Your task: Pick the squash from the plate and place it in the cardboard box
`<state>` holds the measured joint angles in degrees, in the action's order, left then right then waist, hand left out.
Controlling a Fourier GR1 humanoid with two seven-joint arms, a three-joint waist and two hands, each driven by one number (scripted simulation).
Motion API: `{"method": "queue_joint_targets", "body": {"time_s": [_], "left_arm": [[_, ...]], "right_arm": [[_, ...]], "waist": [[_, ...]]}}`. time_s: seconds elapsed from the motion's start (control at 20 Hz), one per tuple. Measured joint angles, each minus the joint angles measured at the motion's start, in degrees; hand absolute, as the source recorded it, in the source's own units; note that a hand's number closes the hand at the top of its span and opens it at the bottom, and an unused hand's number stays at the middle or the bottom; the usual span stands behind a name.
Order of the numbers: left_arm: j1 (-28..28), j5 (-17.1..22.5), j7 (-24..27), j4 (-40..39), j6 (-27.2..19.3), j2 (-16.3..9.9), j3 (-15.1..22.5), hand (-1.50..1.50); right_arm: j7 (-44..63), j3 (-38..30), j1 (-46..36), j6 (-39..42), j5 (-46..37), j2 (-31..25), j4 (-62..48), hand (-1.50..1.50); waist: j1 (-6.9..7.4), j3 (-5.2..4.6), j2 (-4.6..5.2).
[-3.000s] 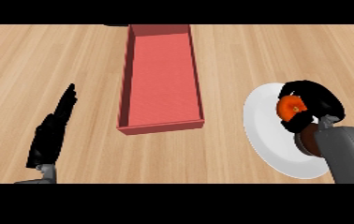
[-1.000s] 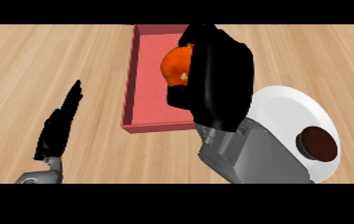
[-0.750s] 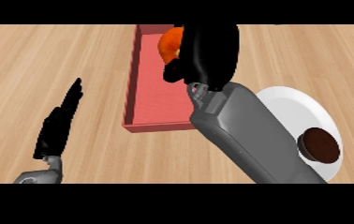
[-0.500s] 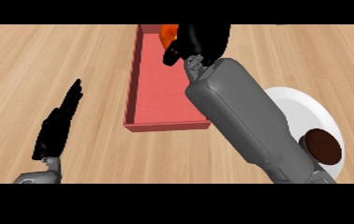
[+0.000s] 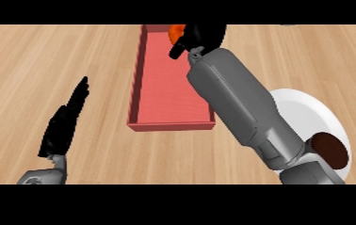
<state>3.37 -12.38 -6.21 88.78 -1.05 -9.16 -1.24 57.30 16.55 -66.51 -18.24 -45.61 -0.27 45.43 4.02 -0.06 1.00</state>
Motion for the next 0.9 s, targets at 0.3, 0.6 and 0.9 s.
{"method": "queue_joint_targets", "body": {"time_s": [0.3, 0.6, 0.9], "left_arm": [[0.0, -0.3, 0.5, -0.6, 0.1, 0.0, 0.0, 0.00], [0.1, 0.1, 1.0, -1.1, 0.0, -0.2, -0.8, 0.00], [-0.8, 0.4, 1.2, -1.3, -0.1, -0.3, -1.5, 0.00]], "right_arm": [[-4.4, -0.3, -2.0, -9.6, 5.3, 0.1, -9.5, -1.50], [-9.0, -3.2, -2.7, -23.6, 5.9, 0.0, -11.0, -1.50], [-14.6, -7.2, -0.1, -35.5, 8.4, 0.0, -6.8, -1.50]], "waist": [[0.49, 0.02, 0.18], [-0.17, 0.05, 0.08], [-1.67, 0.10, -0.39]]}}
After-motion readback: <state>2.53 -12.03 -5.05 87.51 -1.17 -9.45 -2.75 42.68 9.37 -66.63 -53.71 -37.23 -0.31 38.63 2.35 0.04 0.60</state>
